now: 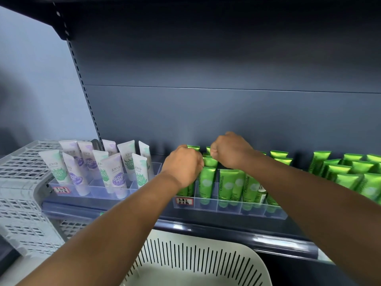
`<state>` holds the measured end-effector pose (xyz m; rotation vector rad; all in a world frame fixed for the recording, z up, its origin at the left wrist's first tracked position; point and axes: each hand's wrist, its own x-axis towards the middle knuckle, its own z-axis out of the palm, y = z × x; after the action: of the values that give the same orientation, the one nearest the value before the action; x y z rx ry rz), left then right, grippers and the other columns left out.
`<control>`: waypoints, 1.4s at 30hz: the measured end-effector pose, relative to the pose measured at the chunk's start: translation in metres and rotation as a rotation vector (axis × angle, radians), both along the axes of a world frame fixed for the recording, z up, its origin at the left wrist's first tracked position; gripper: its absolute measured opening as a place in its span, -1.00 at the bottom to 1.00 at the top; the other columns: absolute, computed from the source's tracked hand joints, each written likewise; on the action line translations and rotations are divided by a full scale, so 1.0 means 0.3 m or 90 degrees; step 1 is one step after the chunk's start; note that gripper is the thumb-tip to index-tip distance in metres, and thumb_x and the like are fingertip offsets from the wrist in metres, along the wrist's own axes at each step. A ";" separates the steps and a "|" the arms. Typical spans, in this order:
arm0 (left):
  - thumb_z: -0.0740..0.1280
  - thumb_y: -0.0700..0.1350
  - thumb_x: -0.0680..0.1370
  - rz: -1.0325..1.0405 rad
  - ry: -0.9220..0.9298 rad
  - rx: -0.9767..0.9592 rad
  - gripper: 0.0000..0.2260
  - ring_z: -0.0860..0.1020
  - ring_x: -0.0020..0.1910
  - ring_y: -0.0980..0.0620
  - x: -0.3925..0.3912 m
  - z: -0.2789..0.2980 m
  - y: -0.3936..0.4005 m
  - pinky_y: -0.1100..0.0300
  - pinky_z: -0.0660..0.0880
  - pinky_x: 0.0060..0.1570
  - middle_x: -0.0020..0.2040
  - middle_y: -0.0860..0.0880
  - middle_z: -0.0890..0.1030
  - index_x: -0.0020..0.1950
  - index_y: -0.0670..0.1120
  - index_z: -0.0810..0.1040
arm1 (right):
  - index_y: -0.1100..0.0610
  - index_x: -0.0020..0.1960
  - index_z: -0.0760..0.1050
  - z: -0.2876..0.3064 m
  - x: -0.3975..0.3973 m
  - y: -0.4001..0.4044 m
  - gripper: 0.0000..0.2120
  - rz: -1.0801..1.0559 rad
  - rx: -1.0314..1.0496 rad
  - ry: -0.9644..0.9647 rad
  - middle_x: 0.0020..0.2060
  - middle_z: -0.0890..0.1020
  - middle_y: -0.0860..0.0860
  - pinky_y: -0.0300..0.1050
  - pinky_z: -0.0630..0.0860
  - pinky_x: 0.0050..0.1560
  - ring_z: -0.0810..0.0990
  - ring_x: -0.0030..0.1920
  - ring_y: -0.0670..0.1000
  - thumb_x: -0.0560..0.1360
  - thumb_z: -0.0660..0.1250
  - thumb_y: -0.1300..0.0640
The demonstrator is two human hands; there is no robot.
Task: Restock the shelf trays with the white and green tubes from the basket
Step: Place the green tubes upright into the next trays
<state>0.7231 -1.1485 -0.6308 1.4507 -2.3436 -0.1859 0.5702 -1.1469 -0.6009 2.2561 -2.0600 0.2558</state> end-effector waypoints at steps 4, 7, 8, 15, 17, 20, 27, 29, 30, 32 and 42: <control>0.29 -0.12 0.49 -0.002 -0.003 0.012 -0.86 0.53 0.08 -0.11 -0.011 -0.009 -0.005 0.05 0.52 0.09 0.02 -0.03 0.61 -0.14 0.07 0.63 | 0.05 -0.14 0.63 0.008 0.007 -0.007 -0.78 0.017 0.005 -0.003 -0.10 0.67 0.10 -0.12 0.39 -0.07 0.47 0.05 0.12 0.54 0.21 0.17; 0.28 -0.11 0.50 -0.004 -0.016 0.014 -0.86 0.52 0.09 -0.14 -0.020 -0.018 -0.009 0.02 0.51 0.09 0.04 -0.04 0.61 -0.11 0.05 0.64 | 0.02 -0.41 0.40 0.001 0.011 -0.008 -0.68 0.020 0.026 -0.007 -0.14 0.66 0.09 -0.15 0.30 -0.14 0.37 -0.07 0.06 0.51 0.23 0.22; 0.28 -0.10 0.50 -0.002 -0.018 0.014 -0.85 0.52 0.09 -0.15 -0.021 -0.020 -0.011 0.02 0.51 0.09 0.05 -0.05 0.61 -0.10 0.05 0.64 | 0.02 -0.41 0.40 -0.003 0.010 -0.008 -0.69 0.022 0.030 -0.013 -0.14 0.66 0.09 -0.16 0.30 -0.14 0.37 -0.08 0.05 0.49 0.24 0.23; 0.34 -0.13 0.48 0.015 -0.001 0.019 -0.86 0.53 0.10 -0.12 -0.021 -0.026 -0.026 0.05 0.51 0.12 0.05 -0.05 0.61 -0.08 0.07 0.66 | 0.05 -0.14 0.63 -0.025 -0.004 -0.009 -0.82 0.019 0.036 -0.024 -0.12 0.68 0.11 -0.09 0.49 0.00 0.54 0.05 0.14 0.48 0.26 0.21; 0.35 -0.12 0.49 0.015 0.010 0.022 -0.87 0.53 0.12 -0.10 -0.022 -0.028 -0.027 0.05 0.50 0.14 0.07 -0.04 0.60 -0.06 0.07 0.66 | 0.04 -0.14 0.63 -0.022 -0.007 -0.009 -0.82 0.016 0.039 -0.033 -0.10 0.68 0.10 -0.10 0.48 0.01 0.53 0.06 0.13 0.48 0.27 0.21; 0.37 -0.09 0.51 0.017 0.021 0.025 -0.85 0.51 0.15 -0.09 -0.024 -0.027 -0.025 0.07 0.47 0.19 0.11 -0.06 0.58 0.05 0.08 0.65 | 0.02 -0.18 0.63 -0.020 -0.011 -0.005 -0.82 0.015 0.042 -0.032 -0.11 0.69 0.06 -0.13 0.45 -0.01 0.53 0.07 0.11 0.47 0.28 0.21; 0.39 -0.06 0.50 -0.001 0.057 0.001 -0.77 0.41 0.22 0.00 -0.018 0.004 -0.002 0.12 0.44 0.22 0.09 -0.01 0.63 0.16 0.07 0.63 | 0.00 0.03 0.65 0.033 -0.064 0.031 -0.82 0.014 0.001 -0.038 0.01 0.69 -0.01 -0.06 0.49 0.14 0.53 0.16 0.10 0.51 0.30 0.08; 0.40 -0.05 0.50 -0.013 0.078 -0.006 -0.76 0.40 0.21 0.04 -0.026 0.011 0.012 0.17 0.42 0.23 0.08 0.00 0.63 0.16 0.07 0.62 | 0.00 -0.01 0.65 0.048 -0.099 0.049 -0.83 0.006 0.002 -0.019 0.00 0.68 -0.02 -0.05 0.50 0.14 0.55 0.13 0.10 0.50 0.30 0.07; 0.40 -0.05 0.50 -0.022 0.082 -0.010 -0.76 0.40 0.20 0.04 -0.033 0.012 0.020 0.18 0.41 0.22 0.07 0.00 0.64 0.16 0.07 0.62 | 0.01 -0.03 0.65 0.052 -0.117 0.058 -0.84 0.001 0.006 -0.009 -0.01 0.68 -0.02 -0.04 0.51 0.14 0.56 0.12 0.10 0.49 0.30 0.07; 0.40 -0.05 0.50 -0.044 0.078 -0.017 -0.76 0.38 0.20 0.04 -0.055 0.010 0.039 0.20 0.41 0.22 0.07 0.01 0.64 0.17 0.06 0.62 | 0.00 -0.01 0.65 0.052 -0.150 0.081 -0.84 -0.014 0.021 0.005 0.01 0.68 -0.03 -0.03 0.52 0.15 0.58 0.11 0.10 0.48 0.32 0.05; 0.30 -0.05 0.56 -0.068 -0.043 -0.076 -0.80 0.34 0.19 0.01 -0.153 -0.006 0.073 0.20 0.38 0.12 0.04 0.03 0.65 0.15 0.05 0.62 | 0.01 -0.08 0.65 -0.002 -0.224 0.139 -0.83 -0.036 0.045 0.043 -0.03 0.69 -0.03 -0.03 0.54 0.09 0.59 0.06 0.10 0.46 0.28 0.07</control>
<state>0.6773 -1.1267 -0.6327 1.2951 -2.4439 -0.0242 0.5031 -1.1052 -0.6016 2.2087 -2.1268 0.1035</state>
